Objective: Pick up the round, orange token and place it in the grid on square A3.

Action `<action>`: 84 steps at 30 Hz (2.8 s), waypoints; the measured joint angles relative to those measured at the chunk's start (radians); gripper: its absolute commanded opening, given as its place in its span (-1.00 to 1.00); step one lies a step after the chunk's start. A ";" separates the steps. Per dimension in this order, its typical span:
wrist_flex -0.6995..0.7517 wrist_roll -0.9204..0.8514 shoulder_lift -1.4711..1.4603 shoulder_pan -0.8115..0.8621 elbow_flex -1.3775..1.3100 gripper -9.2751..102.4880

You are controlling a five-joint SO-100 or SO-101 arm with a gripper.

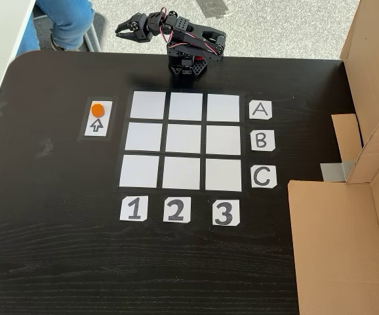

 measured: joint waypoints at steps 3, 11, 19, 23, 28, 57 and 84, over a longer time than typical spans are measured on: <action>0.000 0.000 0.000 0.000 0.000 -0.82; -0.009 0.000 0.000 0.000 0.000 -0.81; 0.011 0.000 -0.124 0.000 -0.101 -0.63; 0.077 0.000 -0.331 -0.032 -0.278 -0.46; 0.229 -0.009 -0.611 -0.103 -0.515 -0.36; 0.853 -0.141 -1.678 -0.397 -1.575 -0.22; 0.856 -0.382 -2.002 -0.588 -1.789 -0.20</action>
